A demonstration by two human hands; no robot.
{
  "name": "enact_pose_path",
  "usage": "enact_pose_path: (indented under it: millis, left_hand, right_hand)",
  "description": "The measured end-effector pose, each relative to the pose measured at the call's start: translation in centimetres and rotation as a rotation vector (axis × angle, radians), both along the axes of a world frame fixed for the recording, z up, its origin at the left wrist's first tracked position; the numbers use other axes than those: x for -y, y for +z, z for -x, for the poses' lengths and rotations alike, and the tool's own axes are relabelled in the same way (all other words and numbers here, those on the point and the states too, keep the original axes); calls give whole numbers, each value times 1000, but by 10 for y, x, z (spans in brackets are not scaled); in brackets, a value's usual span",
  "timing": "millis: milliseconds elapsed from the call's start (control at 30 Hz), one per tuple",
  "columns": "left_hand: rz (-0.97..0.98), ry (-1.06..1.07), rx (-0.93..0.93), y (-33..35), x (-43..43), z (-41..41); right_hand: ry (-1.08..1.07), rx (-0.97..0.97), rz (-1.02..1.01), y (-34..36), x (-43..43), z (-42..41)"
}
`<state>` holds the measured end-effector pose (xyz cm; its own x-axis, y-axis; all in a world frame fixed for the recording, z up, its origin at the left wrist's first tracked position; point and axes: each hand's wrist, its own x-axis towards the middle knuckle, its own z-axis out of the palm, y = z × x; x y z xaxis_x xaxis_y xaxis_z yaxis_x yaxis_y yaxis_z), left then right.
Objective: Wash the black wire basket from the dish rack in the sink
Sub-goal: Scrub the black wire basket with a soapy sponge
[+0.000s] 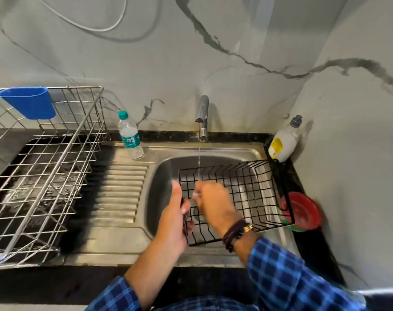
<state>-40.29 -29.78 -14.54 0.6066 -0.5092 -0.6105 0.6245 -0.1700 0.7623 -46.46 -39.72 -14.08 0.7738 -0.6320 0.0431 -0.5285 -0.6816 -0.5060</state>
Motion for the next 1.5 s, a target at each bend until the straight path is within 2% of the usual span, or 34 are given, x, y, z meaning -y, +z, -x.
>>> enact_pose_path:
  millis: [100,167,233,367,500,633,833,967,1067,1133,1233,1333,1400,1500]
  left_hand:
    - [50,34,-54,4,0,0]
    - [74,49,-90,3,-3,-3]
    - [89,66,-109,2,-6,-6]
    - [99,23,-48,5,-4,-6]
    - [92,30,71,10,5,-13]
    - [188,72,135,11,9,-23]
    - [272,61,175,11,-3,-40]
    - [235,-27,412,14,3,-31]
    - [233,-79,526,14,9,-24]
    - [226,-94,549,10,7,-26]
    - [239,-48,505,7,1,-37]
    - [244,-6,436,7,1,-41]
    - [267,-3,451,5,3,-39]
    - [271,-41,514,4,8,-36]
  right_hand:
    - [52,-20,-15,7,-3,6]
    - [-37,-77,-26,11,21,19]
    - [-171,-140,46,13,47,33]
    - [-326,-232,180,16,53,38]
    - [-142,-225,92,8,13,6]
    - [-41,-246,-2,7,4,-5]
    - [-277,-482,258,36,67,31]
    - [-129,-535,91,25,23,-8]
    - [55,-397,-26,18,-14,-32]
    - [56,-406,16,17,-4,-23]
    - [-100,-519,68,13,45,12]
    - [-229,-547,174,15,74,34]
    - [-194,-564,182,12,62,27]
    - [-87,-477,53,4,25,-4]
